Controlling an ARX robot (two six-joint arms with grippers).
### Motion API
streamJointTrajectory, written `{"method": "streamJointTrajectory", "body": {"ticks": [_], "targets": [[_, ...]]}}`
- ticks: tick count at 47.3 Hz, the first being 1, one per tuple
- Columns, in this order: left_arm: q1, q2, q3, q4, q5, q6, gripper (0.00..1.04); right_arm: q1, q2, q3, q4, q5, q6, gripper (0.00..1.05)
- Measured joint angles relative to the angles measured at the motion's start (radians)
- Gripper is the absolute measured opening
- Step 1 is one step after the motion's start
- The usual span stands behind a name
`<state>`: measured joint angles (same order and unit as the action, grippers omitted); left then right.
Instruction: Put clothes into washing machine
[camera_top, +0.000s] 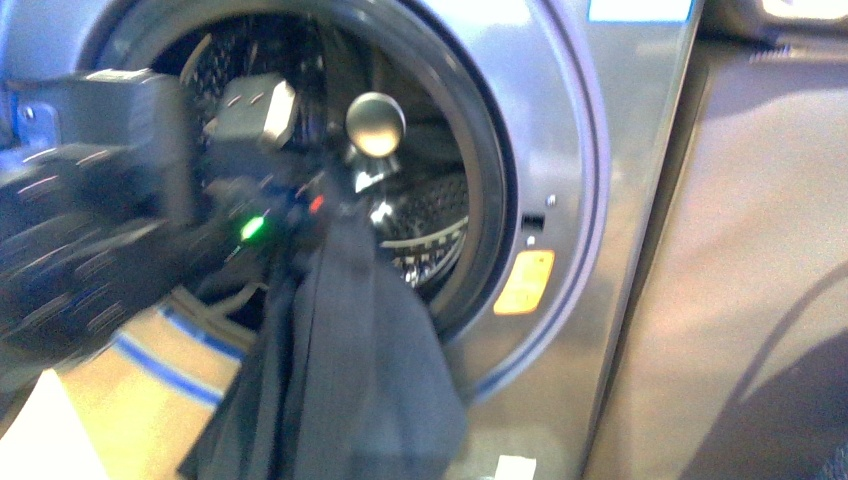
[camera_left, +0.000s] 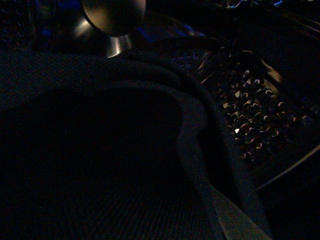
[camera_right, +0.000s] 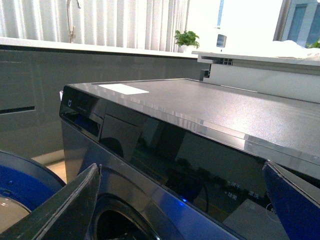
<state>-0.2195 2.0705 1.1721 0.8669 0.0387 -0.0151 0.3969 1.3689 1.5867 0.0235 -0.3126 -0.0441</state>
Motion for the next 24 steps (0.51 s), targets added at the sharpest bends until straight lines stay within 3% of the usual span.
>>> {"method": "streamJointTrajectory", "body": {"ticks": [24], "targets": [[-0.003, 0.348, 0.629, -0.289, -0.096, 0.066, 0.07, 0.0, 0.0, 0.0, 0.0, 0.0, 0.0, 0.97]]}}
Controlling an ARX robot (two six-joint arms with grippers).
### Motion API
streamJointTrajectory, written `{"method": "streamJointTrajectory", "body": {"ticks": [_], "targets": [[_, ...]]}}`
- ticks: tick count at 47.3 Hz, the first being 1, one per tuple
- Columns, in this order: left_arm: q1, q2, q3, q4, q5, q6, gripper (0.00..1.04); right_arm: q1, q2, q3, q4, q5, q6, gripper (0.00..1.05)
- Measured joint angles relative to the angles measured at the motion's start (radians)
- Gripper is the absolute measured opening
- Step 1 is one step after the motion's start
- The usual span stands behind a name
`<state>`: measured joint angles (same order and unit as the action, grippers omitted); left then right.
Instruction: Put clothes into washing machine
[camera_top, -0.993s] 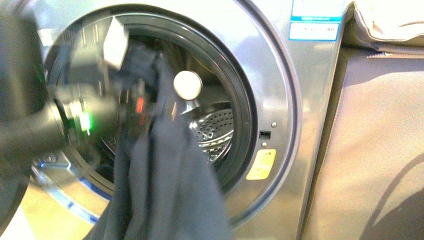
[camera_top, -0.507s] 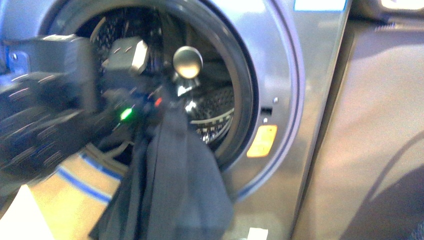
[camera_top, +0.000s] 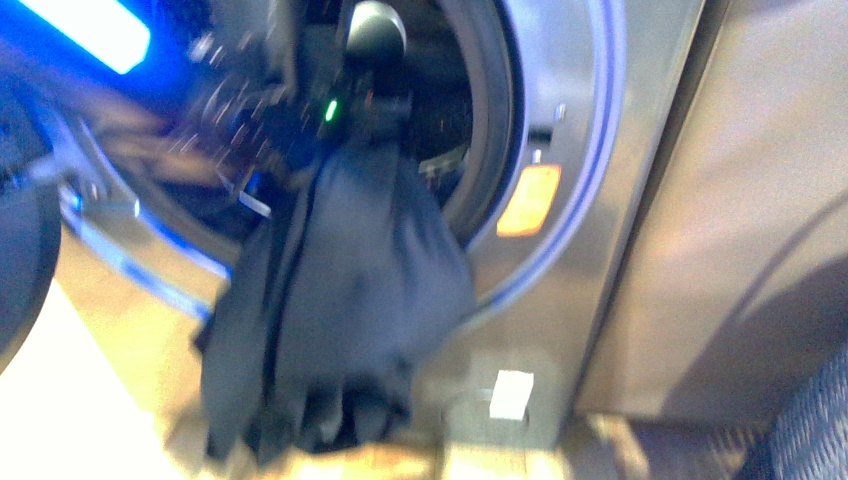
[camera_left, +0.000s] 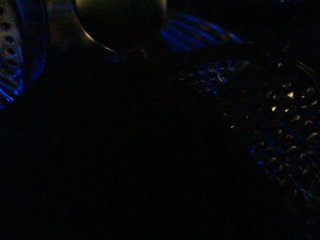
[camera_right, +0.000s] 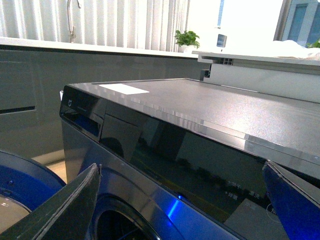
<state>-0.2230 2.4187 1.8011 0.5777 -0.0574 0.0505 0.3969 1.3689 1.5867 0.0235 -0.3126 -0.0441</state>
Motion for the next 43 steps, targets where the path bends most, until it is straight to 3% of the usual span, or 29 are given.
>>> {"method": "streamJointTrajectory", "body": {"ticks": [29, 43], "targets": [[0.044, 0.441, 0.874, -0.328, -0.266, 0.114, 0.07, 0.0, 0.0, 0.0, 0.0, 0.0, 0.0, 0.97], [0.058, 0.489, 1.035, -0.388, -0.308, 0.115, 0.07, 0.0, 0.0, 0.0, 0.0, 0.0, 0.0, 0.97]]}}
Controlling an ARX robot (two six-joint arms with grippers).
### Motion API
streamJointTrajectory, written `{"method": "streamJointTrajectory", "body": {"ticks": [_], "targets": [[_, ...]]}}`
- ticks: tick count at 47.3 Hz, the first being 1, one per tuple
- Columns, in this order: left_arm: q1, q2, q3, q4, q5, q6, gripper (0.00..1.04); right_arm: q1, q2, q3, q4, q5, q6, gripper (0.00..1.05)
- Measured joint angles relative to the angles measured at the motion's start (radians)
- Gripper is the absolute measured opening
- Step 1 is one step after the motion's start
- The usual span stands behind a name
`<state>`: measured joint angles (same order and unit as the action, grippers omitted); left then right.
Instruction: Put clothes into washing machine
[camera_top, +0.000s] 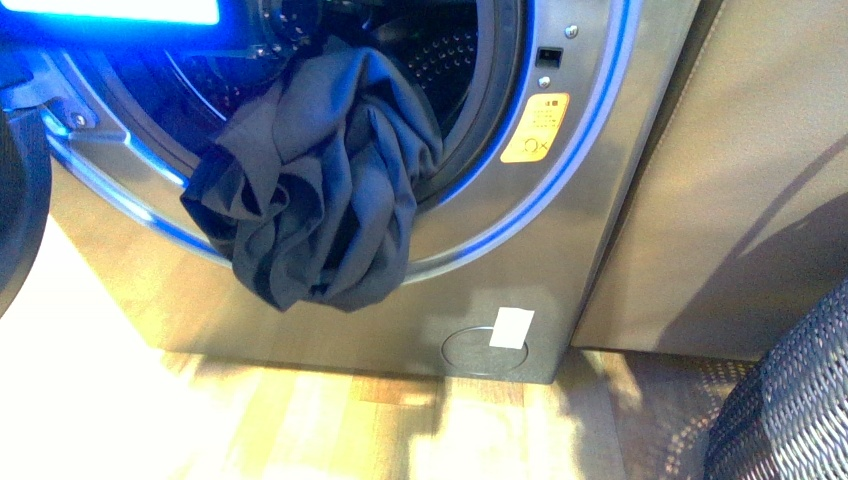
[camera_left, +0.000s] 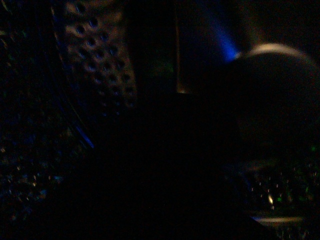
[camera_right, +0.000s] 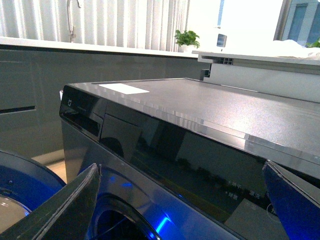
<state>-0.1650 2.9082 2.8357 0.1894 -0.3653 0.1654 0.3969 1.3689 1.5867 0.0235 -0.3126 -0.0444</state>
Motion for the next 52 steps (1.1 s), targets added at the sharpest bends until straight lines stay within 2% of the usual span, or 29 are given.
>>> {"method": "streamJointTrajectory", "body": {"ticks": [15, 20, 23, 24, 27, 28, 30, 31, 32, 33, 34, 39, 44, 52], "targets": [[-0.003, -0.015, 0.039, 0.0, -0.055, 0.024, 0.07, 0.0, 0.0, 0.0, 0.0, 0.0, 0.0, 0.97], [-0.004, -0.015, 0.039, -0.019, -0.043, 0.024, 0.08, 0.0, 0.0, 0.0, 0.0, 0.0, 0.0, 0.97], [-0.005, -0.015, 0.04, -0.036, -0.031, 0.022, 0.19, 0.0, 0.0, 0.0, 0.0, 0.0, 0.0, 0.97], [-0.005, -0.015, 0.04, -0.036, -0.031, 0.022, 0.19, 0.0, 0.0, 0.0, 0.0, 0.0, 0.0, 0.97], [-0.006, -0.014, 0.042, -0.072, -0.005, 0.012, 0.32, 0.0, 0.0, 0.0, 0.0, 0.0, 0.0, 0.97], [-0.006, -0.014, 0.042, -0.072, -0.005, 0.012, 0.32, 0.0, 0.0, 0.0, 0.0, 0.0, 0.0, 0.97], [-0.008, -0.013, 0.043, -0.088, 0.005, 0.005, 0.39, 0.0, 0.0, 0.0, 0.0, 0.0, 0.0, 0.97], [-0.01, -0.01, 0.044, -0.106, 0.018, -0.01, 0.48, 0.0, 0.0, 0.0, 0.0, 0.0, 0.0, 0.97], [-0.01, -0.01, 0.044, -0.106, 0.018, -0.01, 0.48, 0.0, 0.0, 0.0, 0.0, 0.0, 0.0, 0.97], [-0.012, -0.009, 0.046, -0.118, 0.027, -0.013, 0.57, 0.0, 0.0, 0.0, 0.0, 0.0, 0.0, 0.97], [-0.014, -0.01, 0.037, -0.119, 0.035, -0.011, 0.6, 0.0, 0.0, 0.0, 0.0, 0.0, 0.0, 0.97], [-0.022, -0.096, -0.169, -0.013, 0.077, -0.009, 0.76, 0.0, 0.0, 0.0, 0.0, 0.0, 0.0, 0.97], [-0.034, -0.271, -0.55, 0.12, 0.102, -0.01, 1.0, 0.0, 0.0, 0.0, 0.0, 0.0, 0.0, 0.97], [-0.034, -0.402, -0.846, 0.193, 0.131, -0.013, 0.98, 0.0, 0.0, 0.0, 0.0, 0.0, 0.0, 0.97]]}}
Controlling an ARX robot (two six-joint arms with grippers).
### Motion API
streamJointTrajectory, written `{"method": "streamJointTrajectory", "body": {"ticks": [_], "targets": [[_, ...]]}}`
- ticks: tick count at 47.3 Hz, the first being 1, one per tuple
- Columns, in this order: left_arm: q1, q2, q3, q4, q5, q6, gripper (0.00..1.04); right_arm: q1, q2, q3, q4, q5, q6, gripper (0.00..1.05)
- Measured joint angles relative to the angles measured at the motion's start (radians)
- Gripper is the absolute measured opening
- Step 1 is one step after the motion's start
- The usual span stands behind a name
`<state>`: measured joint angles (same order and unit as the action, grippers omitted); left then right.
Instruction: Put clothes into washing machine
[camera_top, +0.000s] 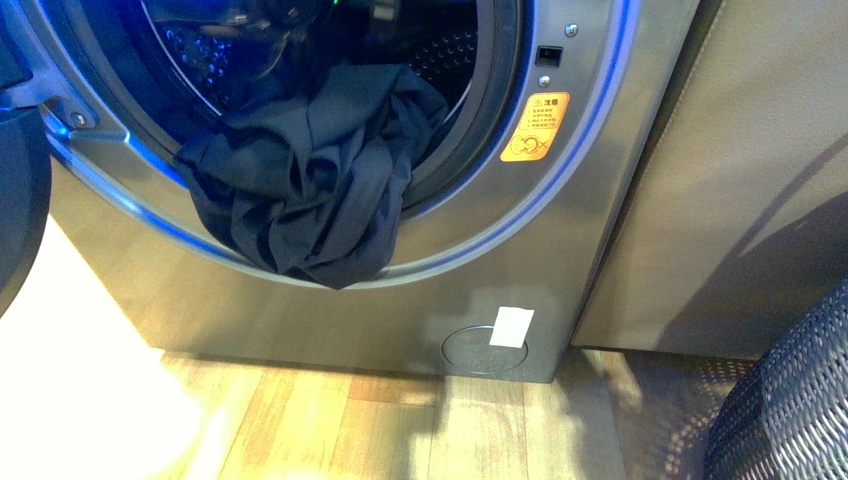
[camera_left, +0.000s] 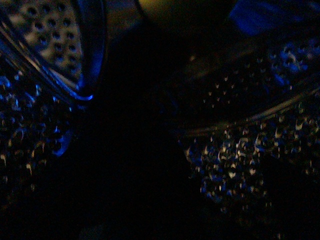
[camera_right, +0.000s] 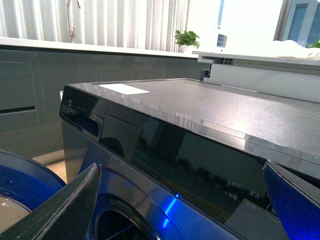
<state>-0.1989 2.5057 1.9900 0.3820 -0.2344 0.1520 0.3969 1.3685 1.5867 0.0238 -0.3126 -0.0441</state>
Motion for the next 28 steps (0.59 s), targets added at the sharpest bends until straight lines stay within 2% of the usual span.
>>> {"method": "streamJointTrajectory", "body": {"ticks": [17, 28], "targets": [[0.008, -0.284, -0.567, 0.245, 0.057, -0.004, 0.98, 0.0, 0.0, 0.0, 0.0, 0.0, 0.0, 0.97], [-0.011, -0.462, -0.8, 0.32, 0.1, -0.032, 0.98, 0.0, 0.0, 0.0, 0.0, 0.0, 0.0, 0.97]]}}
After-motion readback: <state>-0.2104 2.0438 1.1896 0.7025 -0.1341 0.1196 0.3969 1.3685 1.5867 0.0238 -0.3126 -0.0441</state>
